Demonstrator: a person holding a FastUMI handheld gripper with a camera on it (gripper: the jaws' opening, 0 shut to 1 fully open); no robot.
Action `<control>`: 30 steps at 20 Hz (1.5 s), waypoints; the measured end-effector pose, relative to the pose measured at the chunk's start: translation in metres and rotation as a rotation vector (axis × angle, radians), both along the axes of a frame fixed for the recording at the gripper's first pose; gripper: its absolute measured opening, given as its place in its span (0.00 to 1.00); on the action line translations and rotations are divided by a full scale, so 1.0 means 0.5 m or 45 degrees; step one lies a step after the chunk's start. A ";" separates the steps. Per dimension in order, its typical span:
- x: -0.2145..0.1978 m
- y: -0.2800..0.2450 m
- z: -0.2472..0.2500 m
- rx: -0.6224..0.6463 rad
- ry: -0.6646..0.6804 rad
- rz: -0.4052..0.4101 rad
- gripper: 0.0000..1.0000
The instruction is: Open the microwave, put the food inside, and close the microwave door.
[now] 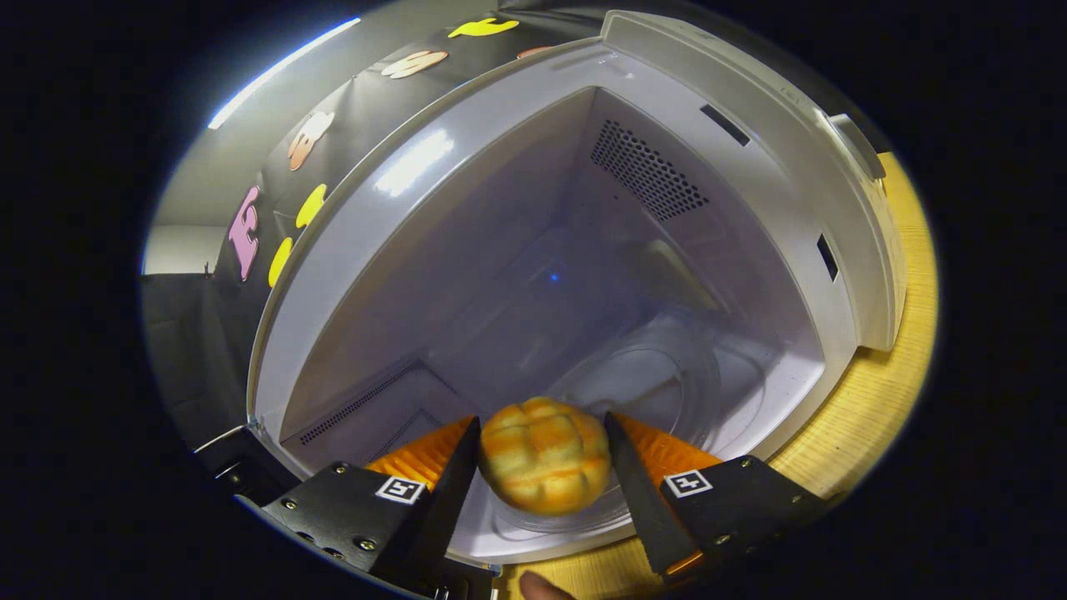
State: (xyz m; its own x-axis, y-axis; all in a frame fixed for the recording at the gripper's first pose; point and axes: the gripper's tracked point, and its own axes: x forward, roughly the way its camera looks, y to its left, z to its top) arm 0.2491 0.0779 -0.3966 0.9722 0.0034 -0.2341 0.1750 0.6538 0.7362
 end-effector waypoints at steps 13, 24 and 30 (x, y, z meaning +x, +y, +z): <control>-0.088 0.045 0.112 -0.192 -0.046 0.094 0.95; -0.567 0.201 0.488 -0.297 -0.508 0.717 0.95; -0.768 0.310 0.524 -0.481 -0.690 1.023 0.95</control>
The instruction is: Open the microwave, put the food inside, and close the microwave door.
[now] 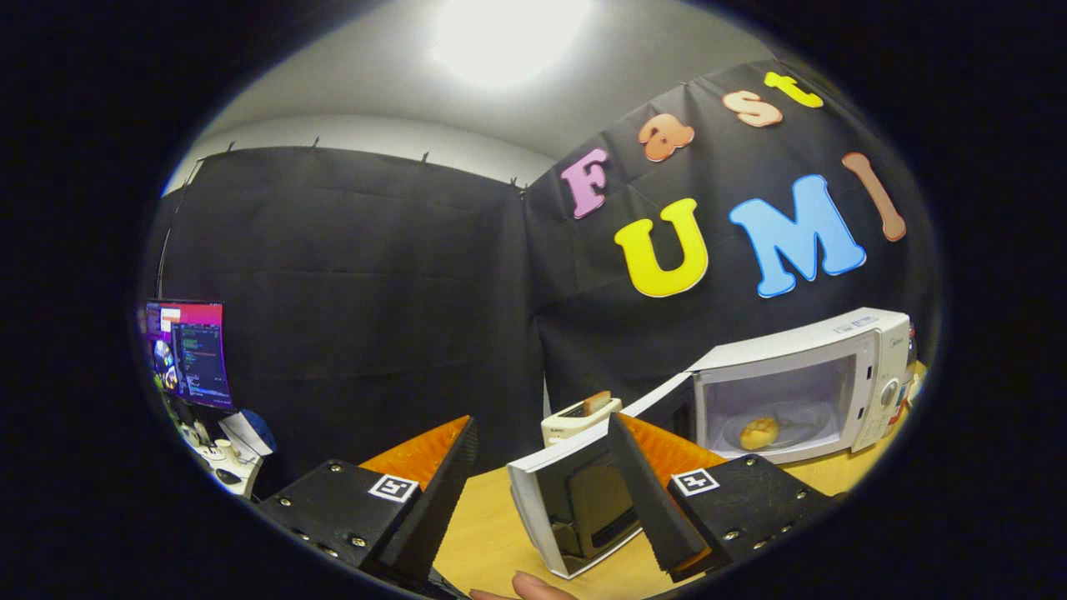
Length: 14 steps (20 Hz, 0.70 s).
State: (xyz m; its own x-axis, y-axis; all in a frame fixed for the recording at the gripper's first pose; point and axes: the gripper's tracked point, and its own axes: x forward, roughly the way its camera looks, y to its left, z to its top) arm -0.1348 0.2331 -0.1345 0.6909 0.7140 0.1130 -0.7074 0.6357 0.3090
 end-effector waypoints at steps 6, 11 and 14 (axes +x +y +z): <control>-0.064 0.170 -0.076 -0.067 0.080 0.241 0.91; -0.065 0.260 -0.188 -0.209 0.117 0.229 0.76; -0.032 0.250 -0.229 -0.262 0.105 0.135 0.60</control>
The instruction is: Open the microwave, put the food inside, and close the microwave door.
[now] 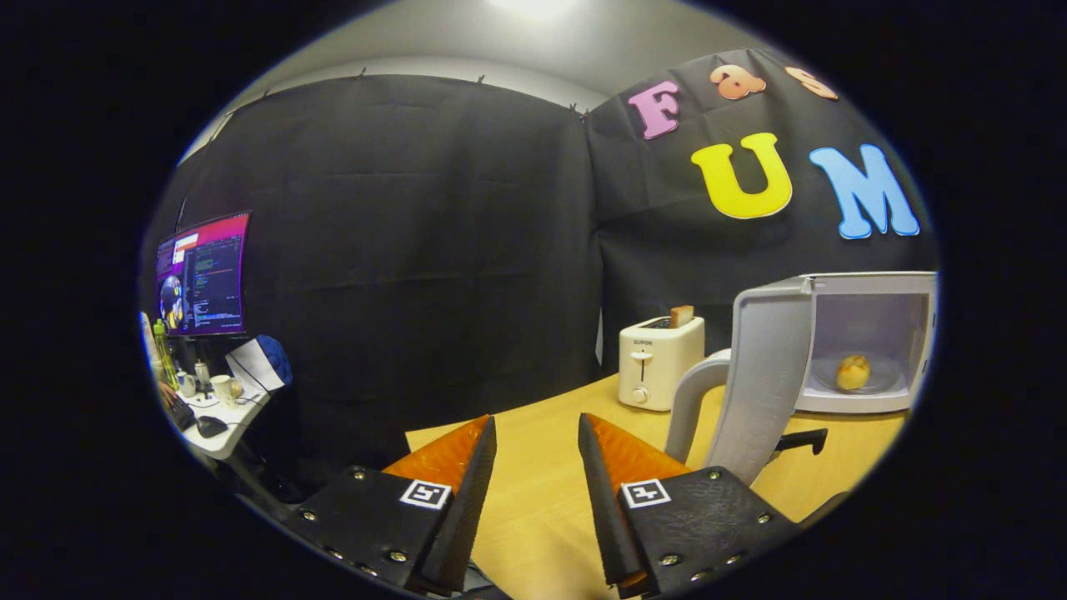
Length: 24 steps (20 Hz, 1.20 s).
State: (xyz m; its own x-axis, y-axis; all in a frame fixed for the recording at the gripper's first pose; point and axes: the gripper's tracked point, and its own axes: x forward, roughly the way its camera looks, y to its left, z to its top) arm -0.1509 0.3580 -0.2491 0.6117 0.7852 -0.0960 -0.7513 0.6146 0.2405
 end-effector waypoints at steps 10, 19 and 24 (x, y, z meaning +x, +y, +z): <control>0.064 -0.063 -0.052 -0.058 -0.016 -0.173 0.07; 0.068 -0.176 -0.058 -0.099 -0.025 -0.266 0.01; 0.123 -0.321 -0.074 -0.125 -0.004 -0.517 0.01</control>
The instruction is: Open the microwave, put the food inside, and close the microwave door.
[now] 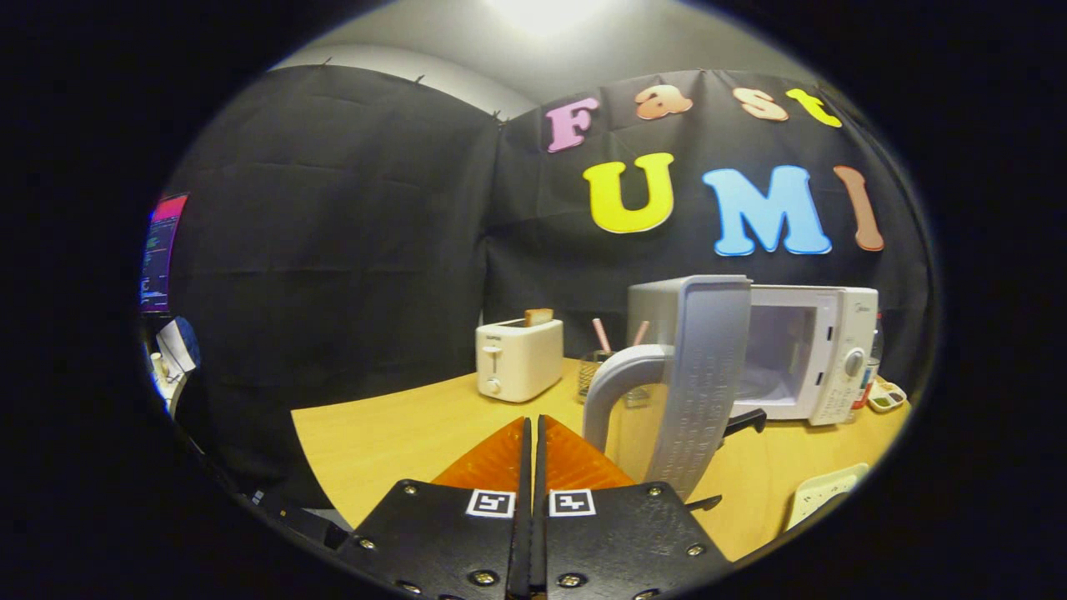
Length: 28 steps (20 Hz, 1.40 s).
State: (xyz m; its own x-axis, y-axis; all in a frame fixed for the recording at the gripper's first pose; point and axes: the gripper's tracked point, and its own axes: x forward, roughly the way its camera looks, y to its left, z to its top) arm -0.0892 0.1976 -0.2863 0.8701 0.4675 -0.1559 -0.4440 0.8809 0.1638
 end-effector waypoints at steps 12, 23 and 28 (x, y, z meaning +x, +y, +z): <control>0.260 -0.266 -0.054 -0.083 0.028 -0.417 0.01; 0.423 -0.369 -0.081 -0.070 0.109 -0.605 0.01; 0.493 -0.394 -0.094 -0.086 0.136 -0.692 0.01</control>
State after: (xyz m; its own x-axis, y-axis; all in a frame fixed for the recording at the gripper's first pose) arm 0.1575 0.0008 -0.3333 0.9609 -0.0586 -0.2705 0.0935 0.9886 0.1181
